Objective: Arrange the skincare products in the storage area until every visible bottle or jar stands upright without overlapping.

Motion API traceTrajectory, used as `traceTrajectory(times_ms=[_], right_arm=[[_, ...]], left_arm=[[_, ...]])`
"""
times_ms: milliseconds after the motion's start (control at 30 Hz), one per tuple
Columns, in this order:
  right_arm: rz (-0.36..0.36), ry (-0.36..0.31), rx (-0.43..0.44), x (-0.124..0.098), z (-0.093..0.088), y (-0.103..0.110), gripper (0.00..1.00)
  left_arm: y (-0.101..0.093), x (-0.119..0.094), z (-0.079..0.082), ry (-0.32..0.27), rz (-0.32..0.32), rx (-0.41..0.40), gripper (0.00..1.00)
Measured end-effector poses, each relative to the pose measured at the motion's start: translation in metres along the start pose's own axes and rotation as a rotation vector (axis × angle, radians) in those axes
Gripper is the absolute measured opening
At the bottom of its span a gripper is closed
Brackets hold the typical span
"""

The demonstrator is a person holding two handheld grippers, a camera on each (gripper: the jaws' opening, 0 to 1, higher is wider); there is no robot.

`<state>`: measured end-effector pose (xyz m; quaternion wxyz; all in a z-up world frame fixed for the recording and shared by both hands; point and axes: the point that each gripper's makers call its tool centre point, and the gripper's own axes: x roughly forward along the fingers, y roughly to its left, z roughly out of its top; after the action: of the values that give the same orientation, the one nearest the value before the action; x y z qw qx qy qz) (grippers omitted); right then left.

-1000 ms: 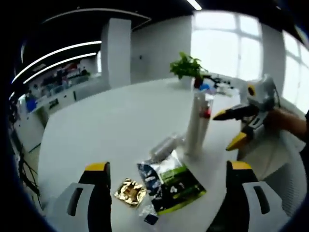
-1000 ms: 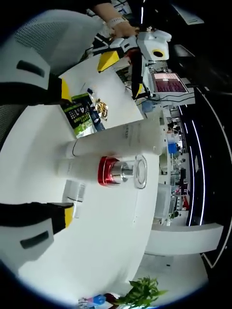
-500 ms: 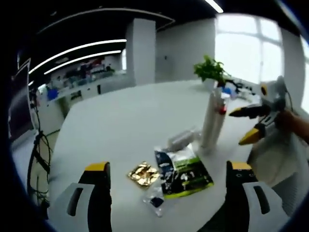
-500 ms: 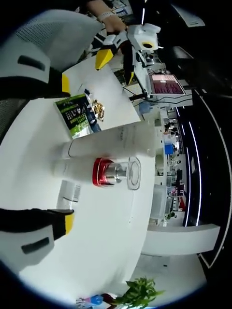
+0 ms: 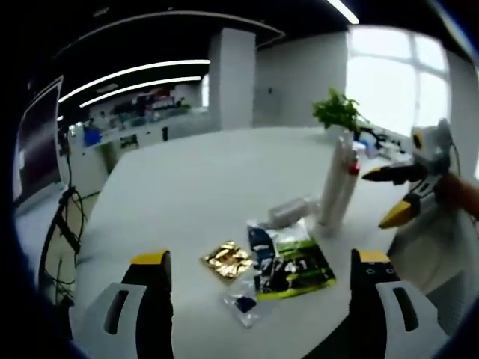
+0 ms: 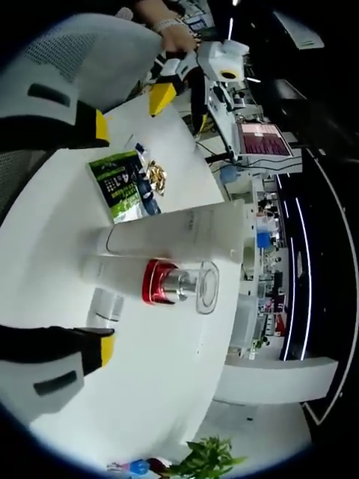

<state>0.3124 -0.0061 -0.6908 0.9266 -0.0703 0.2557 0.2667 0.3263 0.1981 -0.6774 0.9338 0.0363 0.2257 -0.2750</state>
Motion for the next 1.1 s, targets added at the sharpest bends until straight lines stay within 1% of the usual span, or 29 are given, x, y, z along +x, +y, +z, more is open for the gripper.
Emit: traceTrajectory(times_ms=[67, 167, 267, 333, 433, 467, 500, 533, 633, 733, 800, 900, 967, 1033, 1100], right_arm=[[0.001, 0.004, 0.008, 0.0, -0.001, -0.001, 0.99], [-0.001, -0.013, 0.013, -0.002, 0.002, -0.001, 0.99], [-0.015, -0.016, 0.004, -0.003, 0.003, -0.004, 0.99], [-0.008, -0.017, 0.012, -0.002, 0.003, -0.003, 0.98], [0.005, -0.009, 0.015, -0.001, 0.001, -0.001, 0.98], [0.008, -0.006, 0.01, -0.001, 0.001, 0.0, 0.98], [0.01, -0.004, 0.007, 0.0, 0.001, 0.001, 0.98], [0.015, 0.003, 0.001, 0.0, 0.0, 0.002, 0.98], [0.021, 0.007, -0.005, 0.0, -0.001, 0.004, 0.98], [0.037, -0.009, 0.01, -0.001, 0.0, 0.007, 0.97], [0.043, -0.017, 0.025, -0.002, 0.001, 0.007, 0.97], [0.041, -0.027, 0.041, -0.004, 0.002, 0.006, 0.96], [0.019, -0.061, 0.044, -0.01, 0.01, 0.003, 0.96], [0.015, -0.09, 0.045, -0.017, 0.016, 0.001, 0.96], [0.027, -0.092, 0.059, -0.021, 0.016, 0.002, 0.95]], left_arm=[[0.002, 0.0, -0.001, 0.001, 0.002, -0.011, 0.97], [0.0, 0.0, 0.0, -0.003, -0.003, -0.011, 0.97], [0.0, 0.001, -0.001, 0.002, 0.002, 0.013, 0.97], [0.0, 0.001, -0.003, 0.013, 0.004, 0.022, 0.97], [0.004, 0.0, 0.002, -0.007, 0.033, 0.045, 0.97], [0.004, 0.0, 0.002, -0.009, 0.03, 0.054, 0.97], [0.004, 0.0, 0.001, -0.005, 0.026, 0.055, 0.97], [0.004, 0.0, -0.003, 0.015, 0.027, 0.052, 0.97], [0.006, 0.0, -0.005, 0.027, 0.043, 0.075, 0.97], [0.009, -0.002, -0.007, 0.033, 0.06, 0.074, 0.97], [0.014, -0.002, -0.013, 0.056, 0.08, 0.065, 0.97], [0.014, -0.001, -0.015, 0.07, 0.079, 0.063, 0.97], [0.014, 0.0, -0.013, 0.057, 0.079, 0.062, 0.97], [0.014, 0.002, -0.015, 0.071, 0.076, 0.055, 0.97], [0.016, 0.004, -0.018, 0.091, 0.086, 0.069, 0.97]])
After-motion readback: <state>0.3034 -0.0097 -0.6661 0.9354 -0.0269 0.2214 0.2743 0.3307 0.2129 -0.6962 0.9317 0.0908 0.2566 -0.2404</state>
